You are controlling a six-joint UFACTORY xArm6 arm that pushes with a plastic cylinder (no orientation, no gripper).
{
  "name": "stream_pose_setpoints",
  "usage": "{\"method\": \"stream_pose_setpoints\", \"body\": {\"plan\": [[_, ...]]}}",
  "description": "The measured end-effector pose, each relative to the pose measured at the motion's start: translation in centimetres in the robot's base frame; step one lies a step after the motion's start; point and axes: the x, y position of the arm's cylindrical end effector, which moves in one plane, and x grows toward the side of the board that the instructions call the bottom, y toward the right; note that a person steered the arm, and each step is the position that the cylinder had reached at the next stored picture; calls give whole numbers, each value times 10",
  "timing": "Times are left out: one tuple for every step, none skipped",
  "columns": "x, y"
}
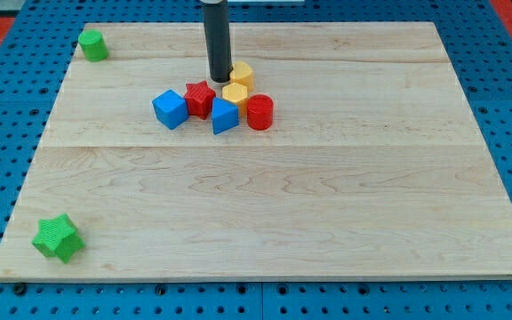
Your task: Move the yellow heart above the red circle
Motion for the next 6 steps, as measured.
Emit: {"method": "stream_pose_setpoints", "body": {"plan": [[-12,-25],[-27,17],[0,57],[4,53],[4,97],[10,120]]}}
